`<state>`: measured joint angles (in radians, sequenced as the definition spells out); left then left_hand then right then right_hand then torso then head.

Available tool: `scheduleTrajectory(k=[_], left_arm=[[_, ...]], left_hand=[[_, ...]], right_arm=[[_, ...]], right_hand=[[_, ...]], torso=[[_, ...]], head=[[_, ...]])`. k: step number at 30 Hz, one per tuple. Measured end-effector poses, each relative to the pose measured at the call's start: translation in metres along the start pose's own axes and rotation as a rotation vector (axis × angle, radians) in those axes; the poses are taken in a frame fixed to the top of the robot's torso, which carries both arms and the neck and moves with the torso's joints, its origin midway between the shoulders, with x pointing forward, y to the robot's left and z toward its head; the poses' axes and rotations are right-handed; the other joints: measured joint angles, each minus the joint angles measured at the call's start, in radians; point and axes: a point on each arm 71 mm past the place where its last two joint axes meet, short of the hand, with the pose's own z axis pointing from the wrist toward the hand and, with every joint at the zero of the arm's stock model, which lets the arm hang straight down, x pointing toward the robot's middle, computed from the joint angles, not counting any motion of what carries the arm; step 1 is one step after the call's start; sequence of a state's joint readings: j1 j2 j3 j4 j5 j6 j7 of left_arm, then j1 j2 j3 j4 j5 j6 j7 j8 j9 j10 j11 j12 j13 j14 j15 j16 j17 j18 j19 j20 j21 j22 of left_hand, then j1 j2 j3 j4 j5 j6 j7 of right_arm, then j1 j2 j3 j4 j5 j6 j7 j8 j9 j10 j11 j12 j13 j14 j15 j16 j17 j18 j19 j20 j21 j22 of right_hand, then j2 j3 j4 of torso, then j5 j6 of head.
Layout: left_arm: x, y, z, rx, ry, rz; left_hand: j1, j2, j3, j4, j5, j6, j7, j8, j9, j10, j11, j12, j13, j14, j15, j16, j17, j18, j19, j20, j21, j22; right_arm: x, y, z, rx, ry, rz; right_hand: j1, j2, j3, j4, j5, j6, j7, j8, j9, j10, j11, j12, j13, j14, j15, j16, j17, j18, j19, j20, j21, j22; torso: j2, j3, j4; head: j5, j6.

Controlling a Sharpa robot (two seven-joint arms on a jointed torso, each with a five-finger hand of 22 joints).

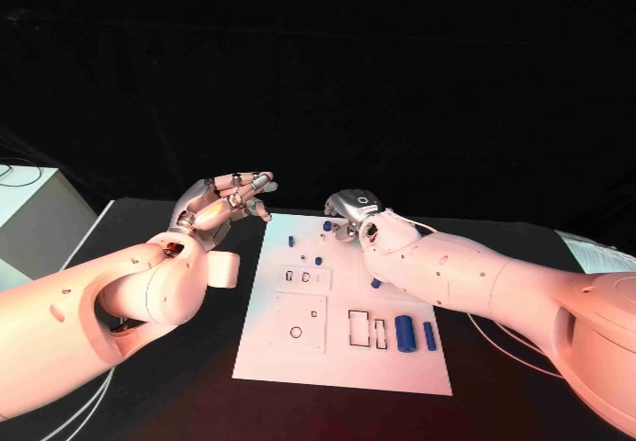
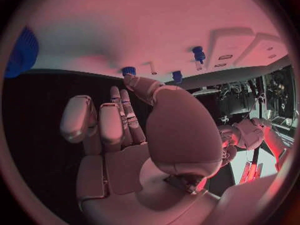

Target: Assemble the parts on the task board

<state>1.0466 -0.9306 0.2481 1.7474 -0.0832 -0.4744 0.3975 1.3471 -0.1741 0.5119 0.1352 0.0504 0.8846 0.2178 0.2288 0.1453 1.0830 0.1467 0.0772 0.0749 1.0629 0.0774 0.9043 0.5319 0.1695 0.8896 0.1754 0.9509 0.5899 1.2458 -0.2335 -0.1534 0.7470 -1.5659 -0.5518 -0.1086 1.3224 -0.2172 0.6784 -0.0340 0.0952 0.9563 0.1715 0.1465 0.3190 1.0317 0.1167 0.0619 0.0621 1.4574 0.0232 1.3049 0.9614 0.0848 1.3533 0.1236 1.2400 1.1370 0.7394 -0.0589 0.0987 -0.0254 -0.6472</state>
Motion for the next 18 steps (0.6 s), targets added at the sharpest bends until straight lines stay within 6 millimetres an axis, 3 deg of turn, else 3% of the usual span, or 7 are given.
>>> scheduleTrajectory(k=[11,18], left_arm=[[-0.002,0.0,0.0,-0.001,-0.004,0.003],[-0.007,-0.001,-0.001,-0.001,-0.012,0.009]], left_hand=[[0.0,0.0,0.0,0.0,0.0,0.0,0.0,0.0,0.0,0.0,0.0,0.0,0.0,-0.004,-0.004,0.0,-0.001,0.0,0.0,0.0,0.0,0.0],[0.0,0.0,0.0,0.0,0.0,0.0,0.0,0.0,0.0,0.0,0.0,0.0,0.0,-0.004,-0.004,0.0,-0.001,0.0,-0.004,-0.004,0.0,0.001]], right_arm=[[-0.004,-0.005,-0.009,-0.01,-0.012,0.035],[-0.021,-0.022,-0.03,-0.017,-0.029,0.087]], right_hand=[[0.0,0.0,-0.004,0.004,0.002,0.0,0.0,0.0,0.002,-0.001,0.001,0.0,0.0,0.0,0.0,0.0,-0.001,0.0,0.0,0.0,-0.004,-0.006],[0.0,0.0,-0.009,0.018,0.013,0.014,-0.003,0.003,0.017,0.151,-0.02,0.055,0.022,0.002,-0.01,0.0,-0.007,0.0,0.008,-0.008,-0.009,0.0]], torso=[[-0.001,0.0001,0.0008],[-0.005,0.0022,-0.0073]], head=[[0.002,-0.002],[0.007,0.007]])
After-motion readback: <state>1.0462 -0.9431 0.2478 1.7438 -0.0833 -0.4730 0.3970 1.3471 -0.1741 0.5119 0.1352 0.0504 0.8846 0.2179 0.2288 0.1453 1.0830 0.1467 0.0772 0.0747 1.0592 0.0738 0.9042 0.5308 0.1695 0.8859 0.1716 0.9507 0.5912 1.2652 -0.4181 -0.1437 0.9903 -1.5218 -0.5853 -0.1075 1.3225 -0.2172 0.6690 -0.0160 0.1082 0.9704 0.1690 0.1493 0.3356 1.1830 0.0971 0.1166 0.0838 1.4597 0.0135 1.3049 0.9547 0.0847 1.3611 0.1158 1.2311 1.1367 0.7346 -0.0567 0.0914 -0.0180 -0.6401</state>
